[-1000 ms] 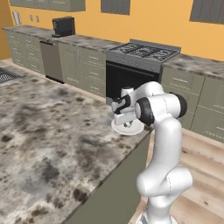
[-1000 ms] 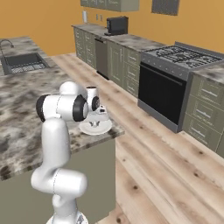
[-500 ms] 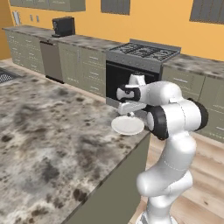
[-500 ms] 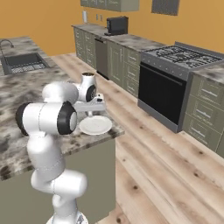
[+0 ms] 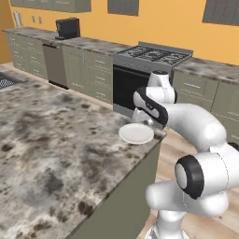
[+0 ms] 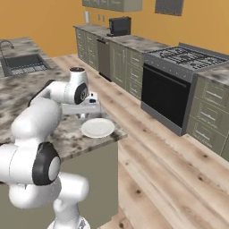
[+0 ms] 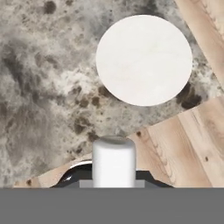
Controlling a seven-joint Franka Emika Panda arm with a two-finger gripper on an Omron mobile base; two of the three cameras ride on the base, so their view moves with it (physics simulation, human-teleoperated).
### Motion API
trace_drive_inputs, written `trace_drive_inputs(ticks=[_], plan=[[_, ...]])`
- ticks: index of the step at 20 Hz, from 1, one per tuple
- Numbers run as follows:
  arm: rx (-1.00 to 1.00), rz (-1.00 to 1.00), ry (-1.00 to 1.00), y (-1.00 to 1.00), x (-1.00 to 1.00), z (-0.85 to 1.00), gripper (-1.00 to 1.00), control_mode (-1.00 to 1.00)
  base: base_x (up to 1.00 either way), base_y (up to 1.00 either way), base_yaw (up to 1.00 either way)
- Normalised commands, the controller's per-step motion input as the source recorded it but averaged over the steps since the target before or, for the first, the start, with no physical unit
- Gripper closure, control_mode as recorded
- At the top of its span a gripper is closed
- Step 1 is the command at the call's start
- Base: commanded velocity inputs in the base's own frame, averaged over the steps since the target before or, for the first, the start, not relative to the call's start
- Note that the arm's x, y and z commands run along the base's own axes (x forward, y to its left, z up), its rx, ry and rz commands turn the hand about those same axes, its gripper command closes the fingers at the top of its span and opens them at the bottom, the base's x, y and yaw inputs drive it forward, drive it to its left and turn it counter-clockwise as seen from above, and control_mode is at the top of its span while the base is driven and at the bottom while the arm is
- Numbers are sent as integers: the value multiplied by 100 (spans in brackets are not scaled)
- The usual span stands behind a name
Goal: Pick the marshmallow from the counter and place it in the microwave.
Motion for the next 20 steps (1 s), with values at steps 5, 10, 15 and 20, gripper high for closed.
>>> trace_drive_inputs(ticks=[5, 10, 15, 20], plan=[[0, -6, 22, -2, -100, 58, 100, -100, 0, 0, 0], [0, -9, 5, -12, -100, 27, 100, -100, 0, 0, 0], [0, -10, 1, -2, -100, 2, 100, -100, 0, 0, 0], [0, 0, 0, 0, -9, 0, 100, 100, -9, 0, 0]])
